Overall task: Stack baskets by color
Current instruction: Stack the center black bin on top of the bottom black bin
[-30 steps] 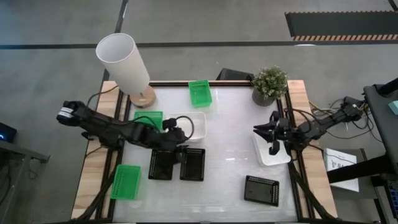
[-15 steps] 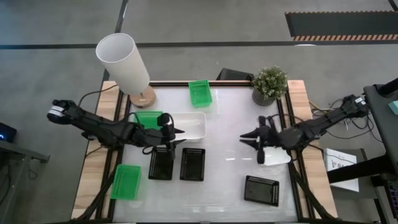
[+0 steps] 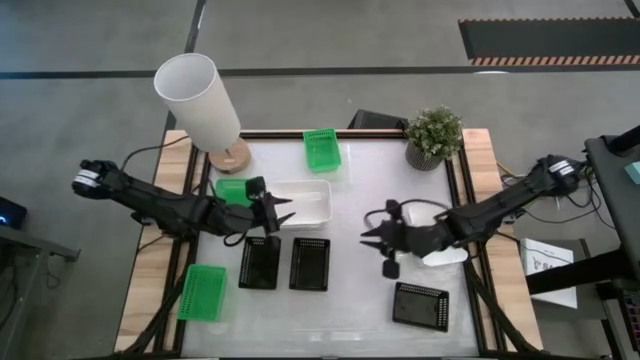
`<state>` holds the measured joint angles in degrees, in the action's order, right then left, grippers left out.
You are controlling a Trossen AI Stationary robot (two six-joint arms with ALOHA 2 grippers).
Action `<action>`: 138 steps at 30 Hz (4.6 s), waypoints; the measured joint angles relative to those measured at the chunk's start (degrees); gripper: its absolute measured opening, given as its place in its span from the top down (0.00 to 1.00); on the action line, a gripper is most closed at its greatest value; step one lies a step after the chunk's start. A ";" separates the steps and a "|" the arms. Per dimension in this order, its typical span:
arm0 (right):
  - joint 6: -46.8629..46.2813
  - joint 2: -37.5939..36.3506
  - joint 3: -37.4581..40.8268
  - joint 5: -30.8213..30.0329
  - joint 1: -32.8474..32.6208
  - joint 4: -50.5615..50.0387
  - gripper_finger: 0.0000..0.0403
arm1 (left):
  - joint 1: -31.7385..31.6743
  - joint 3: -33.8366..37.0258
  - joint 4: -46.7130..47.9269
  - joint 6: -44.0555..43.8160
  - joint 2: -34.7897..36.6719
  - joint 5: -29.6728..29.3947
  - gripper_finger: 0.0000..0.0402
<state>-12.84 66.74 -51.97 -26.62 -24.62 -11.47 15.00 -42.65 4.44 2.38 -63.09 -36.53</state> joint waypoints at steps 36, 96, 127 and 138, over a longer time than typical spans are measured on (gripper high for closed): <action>57.50 43.53 -39.11 16.50 7.40 -32.16 0.62 | 0.15 -0.42 -5.34 3.66 0.68 -2.21 0.65; -30.54 31.30 -48.93 10.77 -17.91 -60.64 0.97 | 0.13 -0.42 -16.83 11.95 1.32 -2.17 0.65; -56.19 40.70 -48.82 25.12 -28.88 -71.64 0.97 | 0.09 -0.13 -17.50 13.35 1.38 -2.14 0.65; -56.18 40.70 -48.80 22.95 -28.87 -72.00 0.94 | 0.09 -0.11 -17.48 13.28 1.38 -2.14 0.65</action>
<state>-69.02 107.44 -100.77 -3.67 -53.49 -83.47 15.09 -42.76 -13.04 15.66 -61.71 -38.68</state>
